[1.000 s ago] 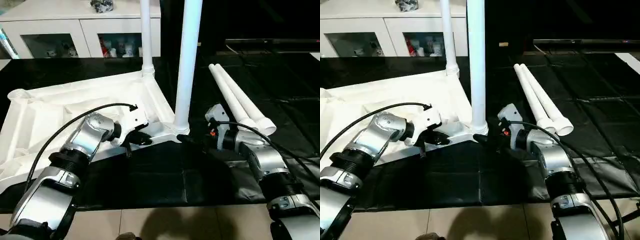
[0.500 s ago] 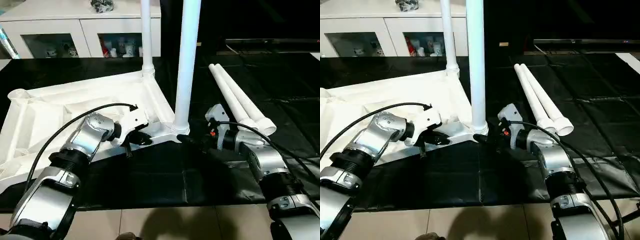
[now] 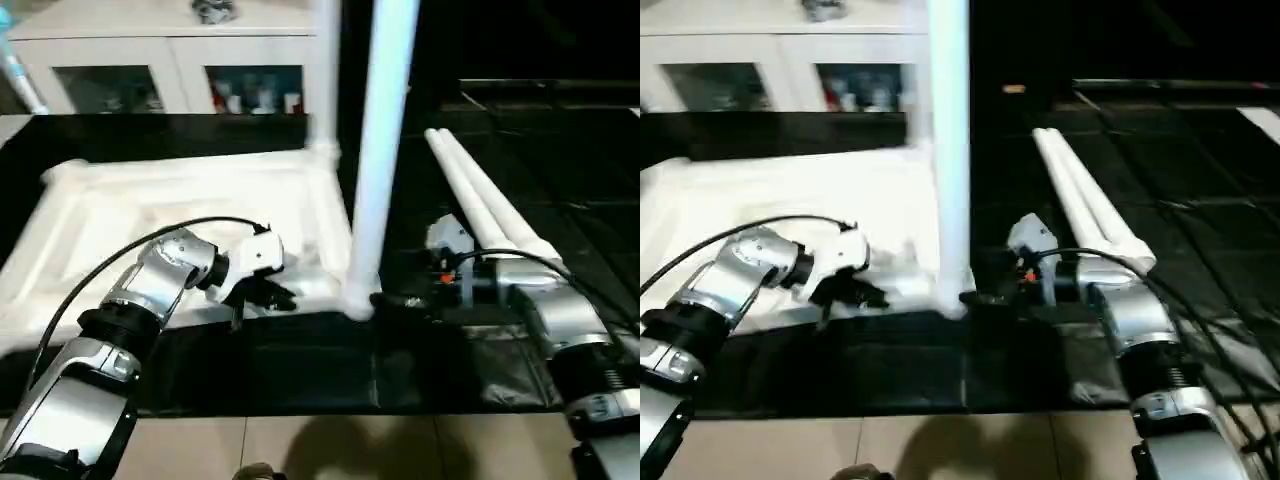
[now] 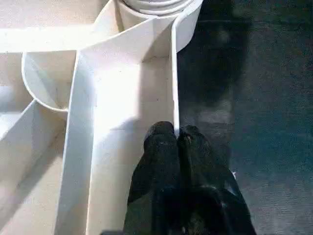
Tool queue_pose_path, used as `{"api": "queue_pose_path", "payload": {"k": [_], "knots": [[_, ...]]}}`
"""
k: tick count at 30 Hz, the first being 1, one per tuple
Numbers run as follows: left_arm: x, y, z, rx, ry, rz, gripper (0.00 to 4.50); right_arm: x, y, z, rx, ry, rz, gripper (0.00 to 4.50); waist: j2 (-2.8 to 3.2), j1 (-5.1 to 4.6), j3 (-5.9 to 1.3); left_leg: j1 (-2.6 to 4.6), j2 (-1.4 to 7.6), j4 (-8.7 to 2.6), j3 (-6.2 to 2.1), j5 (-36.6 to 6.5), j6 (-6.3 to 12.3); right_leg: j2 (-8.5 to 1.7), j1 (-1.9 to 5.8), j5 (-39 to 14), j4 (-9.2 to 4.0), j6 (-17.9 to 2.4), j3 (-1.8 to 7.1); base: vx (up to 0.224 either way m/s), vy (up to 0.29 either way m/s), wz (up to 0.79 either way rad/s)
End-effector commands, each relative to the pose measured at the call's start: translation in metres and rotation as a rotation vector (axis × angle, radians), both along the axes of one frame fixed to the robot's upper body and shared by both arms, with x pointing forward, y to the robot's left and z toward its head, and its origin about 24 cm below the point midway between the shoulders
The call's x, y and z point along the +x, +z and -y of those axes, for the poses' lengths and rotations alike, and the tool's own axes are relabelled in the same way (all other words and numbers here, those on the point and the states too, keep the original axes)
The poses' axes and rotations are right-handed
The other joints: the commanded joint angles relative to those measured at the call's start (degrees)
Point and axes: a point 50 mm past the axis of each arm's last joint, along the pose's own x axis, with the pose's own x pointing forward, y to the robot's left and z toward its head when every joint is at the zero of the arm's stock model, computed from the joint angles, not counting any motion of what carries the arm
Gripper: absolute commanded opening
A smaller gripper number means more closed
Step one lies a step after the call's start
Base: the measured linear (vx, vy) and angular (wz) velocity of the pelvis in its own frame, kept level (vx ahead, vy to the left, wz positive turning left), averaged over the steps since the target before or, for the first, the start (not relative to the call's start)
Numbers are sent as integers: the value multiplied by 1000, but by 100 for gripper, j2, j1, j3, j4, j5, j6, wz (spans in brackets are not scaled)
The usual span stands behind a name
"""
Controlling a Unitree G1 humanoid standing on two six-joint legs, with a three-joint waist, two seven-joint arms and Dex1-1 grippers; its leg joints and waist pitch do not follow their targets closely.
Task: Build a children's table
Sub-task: Rotate leg to tighten
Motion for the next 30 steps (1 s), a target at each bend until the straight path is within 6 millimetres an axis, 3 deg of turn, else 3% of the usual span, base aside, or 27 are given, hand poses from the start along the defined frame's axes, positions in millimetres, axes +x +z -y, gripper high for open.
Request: {"api": "queue_pose_path", "payload": {"k": [1, 5, 8, 14, 30], "knots": [[-2, 4, 6, -8, -63, 15, 0, 0, 5, 3, 3, 8, 7, 449, -19, -33, -462, 131, 379, -398, -112, -1114, 272, -484, 325, -1532, -389, -954, 423, 0, 0, 0], [-6, 4, 5, -9, -109, 3, 0, -2, 6, 2, 18, 43, -15, 449, -37, -36, -475, 86, 344, -381, -108, -982, 340, -495, 367, -1517, -386, -880, 416, 0, 0, 0], [-7, 4, 5, -9, -118, -2, 0, -3, 6, 1, 32, 53, -34, 432, -28, -35, -480, 84, 355, -374, -109, -878, 377, -488, 354, -1405, -376, -908, 414, 0, 0, 0], [-7, 3, 5, -6, -118, -4, 0, -3, 4, -2, 54, 57, -59, 362, -25, -29, -473, 102, 359, -384, -112, -986, 316, -487, 344, -1549, -391, -892, 410, 0, 0, 0], [-6, 1, 4, -1, -101, -10, 0, -11, 1, -5, 68, 108, -113, 232, 2, -11, -478, 99, 358, -382, -117, -987, 288, -489, 349, -1510, -393, -874, 407, 0, 0, 0]]}}
